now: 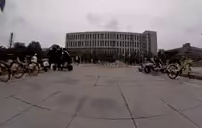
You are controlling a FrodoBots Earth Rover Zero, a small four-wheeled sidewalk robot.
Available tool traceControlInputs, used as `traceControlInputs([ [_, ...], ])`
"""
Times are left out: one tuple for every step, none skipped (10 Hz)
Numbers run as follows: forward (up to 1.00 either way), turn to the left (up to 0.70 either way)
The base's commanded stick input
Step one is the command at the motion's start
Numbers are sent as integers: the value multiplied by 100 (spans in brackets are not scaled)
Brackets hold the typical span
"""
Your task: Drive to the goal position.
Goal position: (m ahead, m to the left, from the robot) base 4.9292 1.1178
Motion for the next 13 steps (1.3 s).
traceControlInputs([
  [60, 1],
  [60, 1],
  [60, 1],
  [60, 1],
  [60, 1],
  [60, 1],
  [60, 1],
  [60, 1],
  [60, 1],
  [60, 1],
  [60, 1],
  [60, 1],
  [60, 1],
])
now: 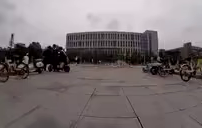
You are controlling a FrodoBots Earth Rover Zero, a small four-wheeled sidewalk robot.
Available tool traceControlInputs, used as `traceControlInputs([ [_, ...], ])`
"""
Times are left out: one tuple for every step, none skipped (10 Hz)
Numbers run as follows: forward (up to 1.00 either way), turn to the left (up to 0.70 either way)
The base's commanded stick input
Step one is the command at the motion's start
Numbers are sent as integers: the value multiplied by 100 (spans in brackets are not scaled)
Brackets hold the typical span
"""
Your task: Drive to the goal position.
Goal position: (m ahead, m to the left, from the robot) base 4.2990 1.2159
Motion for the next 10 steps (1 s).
traceControlInputs([
  [60, 1],
  [60, 1],
  [60, 1],
  [42, 1],
  [2, 0],
  [0, 0],
  [0, 0],
  [0, 0],
  [0, 0],
  [0, 0],
])
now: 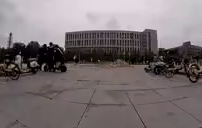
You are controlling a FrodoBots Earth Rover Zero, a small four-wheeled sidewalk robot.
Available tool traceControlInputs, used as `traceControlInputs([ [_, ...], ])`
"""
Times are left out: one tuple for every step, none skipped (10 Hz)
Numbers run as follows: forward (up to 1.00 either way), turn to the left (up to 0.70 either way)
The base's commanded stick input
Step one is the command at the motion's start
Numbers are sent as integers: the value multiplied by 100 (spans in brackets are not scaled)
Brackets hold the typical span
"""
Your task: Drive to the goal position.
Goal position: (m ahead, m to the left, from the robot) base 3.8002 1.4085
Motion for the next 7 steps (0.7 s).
traceControlInputs([
  [0, 0],
  [0, 0],
  [0, 0],
  [0, 0],
  [60, 1],
  [60, 1],
  [60, 1],
])
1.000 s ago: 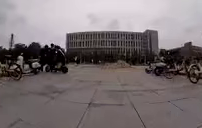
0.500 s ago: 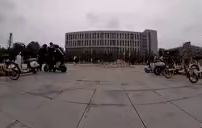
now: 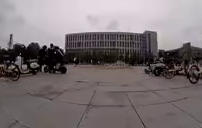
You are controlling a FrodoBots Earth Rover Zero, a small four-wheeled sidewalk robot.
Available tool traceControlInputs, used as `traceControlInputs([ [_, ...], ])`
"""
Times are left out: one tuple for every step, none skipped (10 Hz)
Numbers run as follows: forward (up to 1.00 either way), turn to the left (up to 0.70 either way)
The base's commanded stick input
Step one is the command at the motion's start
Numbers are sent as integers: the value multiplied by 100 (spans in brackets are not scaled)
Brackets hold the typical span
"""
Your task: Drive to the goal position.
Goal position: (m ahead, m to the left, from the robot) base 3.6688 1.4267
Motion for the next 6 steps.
traceControlInputs([
  [60, 1],
  [60, 1],
  [60, 1],
  [60, 1],
  [60, 1],
  [60, 1],
])
